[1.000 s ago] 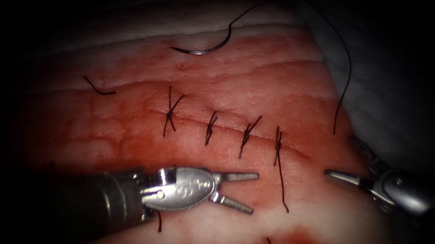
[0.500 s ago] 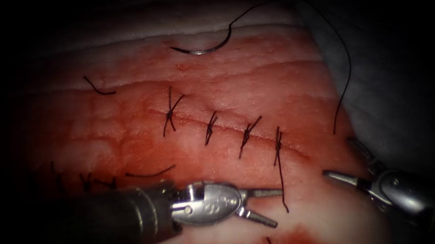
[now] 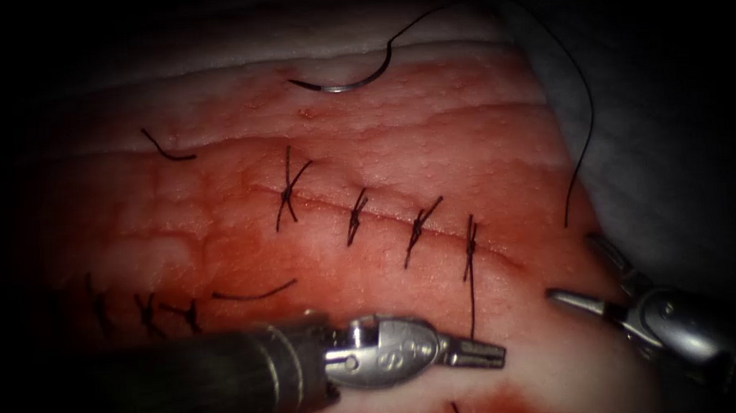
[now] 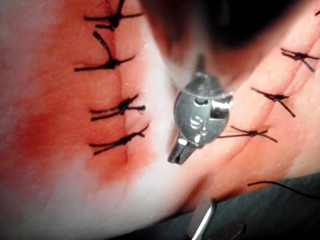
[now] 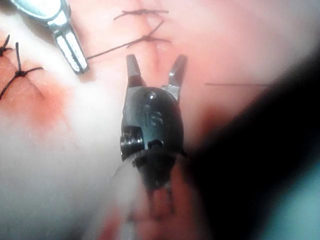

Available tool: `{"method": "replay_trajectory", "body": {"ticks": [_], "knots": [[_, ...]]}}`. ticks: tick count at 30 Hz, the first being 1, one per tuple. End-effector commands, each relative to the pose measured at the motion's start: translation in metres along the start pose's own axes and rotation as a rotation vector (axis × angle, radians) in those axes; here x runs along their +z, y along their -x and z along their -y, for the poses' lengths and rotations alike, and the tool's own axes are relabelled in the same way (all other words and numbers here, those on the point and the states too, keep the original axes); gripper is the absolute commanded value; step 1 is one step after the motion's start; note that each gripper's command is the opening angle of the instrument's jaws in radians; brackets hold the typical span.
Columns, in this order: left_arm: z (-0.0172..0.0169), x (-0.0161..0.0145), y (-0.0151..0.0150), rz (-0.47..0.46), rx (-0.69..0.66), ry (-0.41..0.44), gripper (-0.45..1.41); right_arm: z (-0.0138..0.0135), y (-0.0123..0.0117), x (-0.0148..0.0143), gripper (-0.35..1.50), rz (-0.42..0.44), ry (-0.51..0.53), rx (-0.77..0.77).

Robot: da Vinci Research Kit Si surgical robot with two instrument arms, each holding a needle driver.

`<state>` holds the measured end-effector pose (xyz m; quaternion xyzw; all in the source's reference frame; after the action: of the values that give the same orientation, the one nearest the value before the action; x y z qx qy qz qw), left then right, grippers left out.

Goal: Wound Closure
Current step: Grab the remaining suture end with the left gripper, then cut the suture with the right tool.

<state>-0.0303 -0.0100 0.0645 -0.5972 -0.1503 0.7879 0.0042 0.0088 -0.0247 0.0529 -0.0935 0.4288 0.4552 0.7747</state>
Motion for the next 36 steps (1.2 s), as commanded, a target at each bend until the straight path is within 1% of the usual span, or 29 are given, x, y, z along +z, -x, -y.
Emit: {"method": "replay_trajectory", "body": {"ticks": [1, 3, 4, 9, 11, 12, 14, 17, 19, 23, 30, 36], "knots": [[0.0004, 0.0004, 0.0003, -0.007, 0.001, 0.002, -0.45, 0.0008, 0.0005, 0.0008, 1.08, 0.007, -0.003, -0.012], [0.0005, 0.0001, 0.0002, -0.006, 0.000, -0.006, -0.45, 0.0010, 0.0006, 0.0011, 1.11, 0.011, -0.010, -0.036], [0.0008, -0.0004, 0.0000, -0.012, -0.001, -0.014, -0.45, 0.0013, 0.0007, 0.0015, 1.20, -0.001, -0.048, -0.078], [0.0020, -0.0018, -0.0009, -0.024, -0.015, -0.034, -0.45, 0.0025, 0.0013, 0.0032, 1.23, -0.038, -0.124, -0.157], [0.0027, -0.0024, -0.0014, -0.027, -0.024, -0.041, -0.45, 0.0033, 0.0015, 0.0045, 1.26, -0.052, -0.141, -0.213], [0.0027, -0.0024, -0.0014, -0.027, -0.024, -0.041, -0.45, 0.0033, 0.0015, 0.0045, 1.26, -0.052, -0.141, -0.213], [0.0031, -0.0028, -0.0017, -0.033, -0.023, -0.050, -0.45, 0.0039, 0.0014, 0.0055, 1.30, -0.065, -0.149, -0.266], [0.0037, -0.0031, -0.0022, -0.040, -0.030, -0.056, -0.45, 0.0046, 0.0012, 0.0068, 1.26, -0.086, -0.165, -0.325], [0.0039, -0.0032, -0.0027, -0.042, -0.028, -0.061, -0.45, 0.0051, 0.0010, 0.0075, 1.21, -0.114, -0.170, -0.335], [0.0038, -0.0031, -0.0037, -0.044, -0.021, -0.066, -0.45, 0.0061, 0.0007, 0.0086, 1.15, -0.140, -0.178, -0.374], [0.0032, -0.0029, -0.0047, -0.045, -0.004, -0.063, -0.45, 0.0076, 0.0001, 0.0106, 1.15, -0.170, -0.179, -0.417], [0.0030, -0.0027, -0.0046, -0.046, -0.002, -0.061, -0.45, 0.0077, -0.0001, 0.0117, 1.13, -0.188, -0.170, -0.419]]}}
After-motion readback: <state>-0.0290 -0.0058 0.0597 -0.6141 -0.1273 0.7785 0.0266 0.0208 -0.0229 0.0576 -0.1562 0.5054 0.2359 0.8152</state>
